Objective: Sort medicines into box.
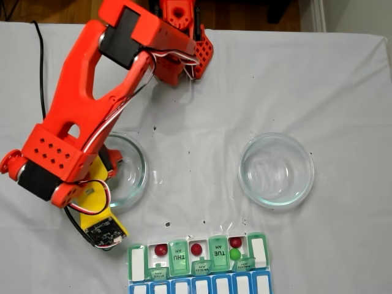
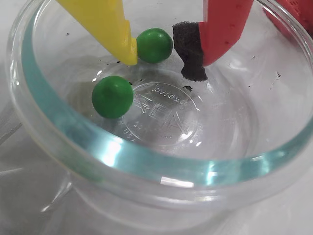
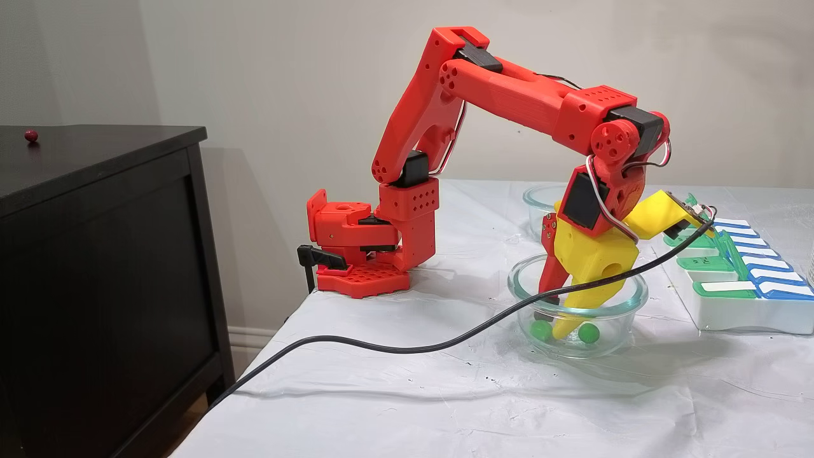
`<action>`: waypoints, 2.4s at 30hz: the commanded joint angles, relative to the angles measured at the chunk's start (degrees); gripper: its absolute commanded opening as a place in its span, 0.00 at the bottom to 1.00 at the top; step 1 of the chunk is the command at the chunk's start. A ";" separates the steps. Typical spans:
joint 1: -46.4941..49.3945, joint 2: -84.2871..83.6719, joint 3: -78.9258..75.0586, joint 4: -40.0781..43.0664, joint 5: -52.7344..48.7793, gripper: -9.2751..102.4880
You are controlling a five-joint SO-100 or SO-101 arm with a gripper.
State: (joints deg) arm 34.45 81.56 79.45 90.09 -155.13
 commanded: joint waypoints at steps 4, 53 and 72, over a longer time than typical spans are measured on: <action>1.41 2.11 -5.27 0.26 -2.90 0.27; 0.18 15.73 12.57 -8.70 2.02 0.13; 0.35 16.35 10.72 -4.04 -6.06 0.25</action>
State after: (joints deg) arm 34.54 90.79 94.13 85.25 -159.52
